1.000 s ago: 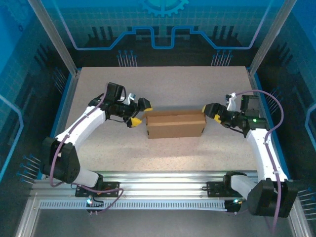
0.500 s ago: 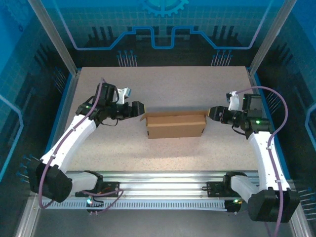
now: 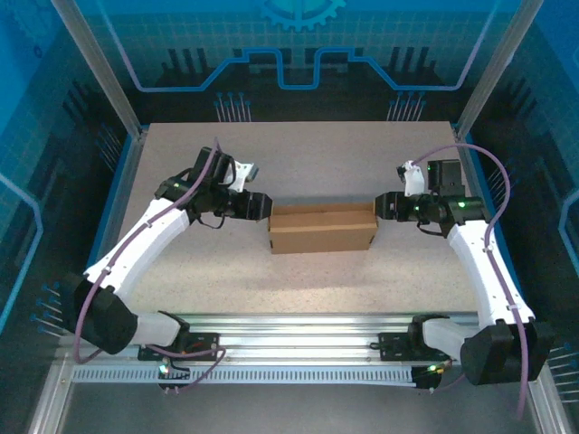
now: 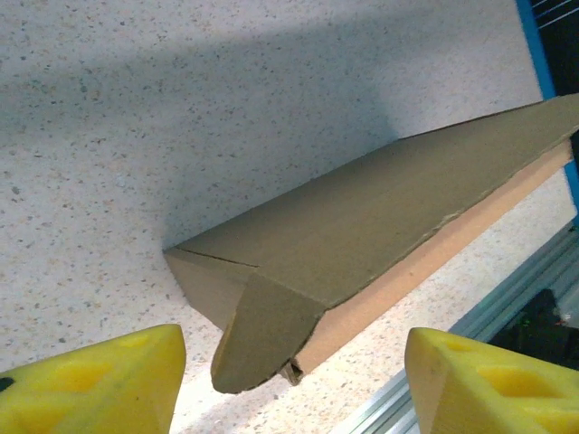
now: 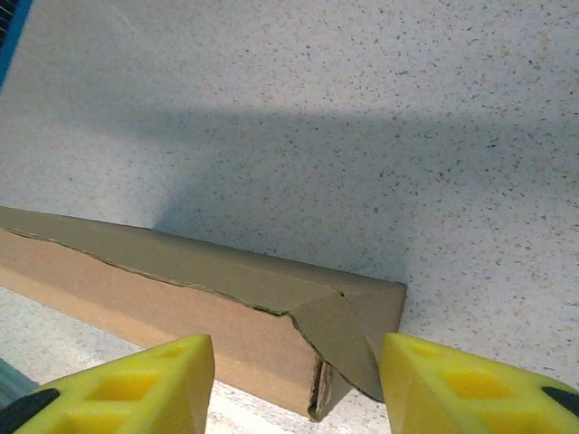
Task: Fold the paper box
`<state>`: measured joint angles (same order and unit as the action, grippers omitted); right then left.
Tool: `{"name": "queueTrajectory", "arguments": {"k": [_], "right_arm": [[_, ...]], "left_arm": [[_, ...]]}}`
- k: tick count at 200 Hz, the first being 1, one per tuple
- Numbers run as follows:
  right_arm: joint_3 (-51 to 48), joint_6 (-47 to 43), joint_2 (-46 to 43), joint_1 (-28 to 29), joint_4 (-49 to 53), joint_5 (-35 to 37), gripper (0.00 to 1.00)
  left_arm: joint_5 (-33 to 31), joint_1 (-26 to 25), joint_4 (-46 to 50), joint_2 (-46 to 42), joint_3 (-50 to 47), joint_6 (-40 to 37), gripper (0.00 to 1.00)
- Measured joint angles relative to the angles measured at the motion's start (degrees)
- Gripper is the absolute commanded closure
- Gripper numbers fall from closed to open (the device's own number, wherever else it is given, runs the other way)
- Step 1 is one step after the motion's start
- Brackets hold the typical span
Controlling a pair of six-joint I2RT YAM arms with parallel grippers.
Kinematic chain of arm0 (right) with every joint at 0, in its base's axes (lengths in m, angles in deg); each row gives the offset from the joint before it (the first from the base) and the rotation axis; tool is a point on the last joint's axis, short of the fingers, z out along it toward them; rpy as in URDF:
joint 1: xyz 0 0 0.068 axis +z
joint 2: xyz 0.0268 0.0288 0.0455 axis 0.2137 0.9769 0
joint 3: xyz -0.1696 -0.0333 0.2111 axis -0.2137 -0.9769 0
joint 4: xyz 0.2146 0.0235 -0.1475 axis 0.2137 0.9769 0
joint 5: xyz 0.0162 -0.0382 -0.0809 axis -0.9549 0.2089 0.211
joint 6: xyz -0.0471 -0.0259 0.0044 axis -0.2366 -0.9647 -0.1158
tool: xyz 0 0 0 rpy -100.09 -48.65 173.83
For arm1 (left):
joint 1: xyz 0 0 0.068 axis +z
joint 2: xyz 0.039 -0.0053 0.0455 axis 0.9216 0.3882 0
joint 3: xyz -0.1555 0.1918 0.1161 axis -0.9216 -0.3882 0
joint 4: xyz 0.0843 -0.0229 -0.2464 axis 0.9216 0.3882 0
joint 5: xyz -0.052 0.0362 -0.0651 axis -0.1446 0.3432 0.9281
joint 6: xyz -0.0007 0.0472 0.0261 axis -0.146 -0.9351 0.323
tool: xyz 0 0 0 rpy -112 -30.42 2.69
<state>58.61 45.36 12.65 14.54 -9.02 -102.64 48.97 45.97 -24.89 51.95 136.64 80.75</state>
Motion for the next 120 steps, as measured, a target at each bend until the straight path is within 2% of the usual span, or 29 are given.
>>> {"name": "queueTrajectory", "arguments": {"k": [28,47,120], "right_arm": [[0.0,-0.4,0.3,0.5,0.5,1.7,0.53],[0.0,-0.6,0.3,0.5,0.5,2.2,0.58],[0.0,-0.7,0.3,1.4,0.5,2.6,0.72]], "left_arm": [[-1.5,-1.1,1.2,1.4,1.0,-1.7,0.44],[-2.4,-1.7,1.7,2.1,1.8,-2.0,0.56],[-3.1,-2.0,3.6,3.6,4.5,-1.2,0.67]]}}
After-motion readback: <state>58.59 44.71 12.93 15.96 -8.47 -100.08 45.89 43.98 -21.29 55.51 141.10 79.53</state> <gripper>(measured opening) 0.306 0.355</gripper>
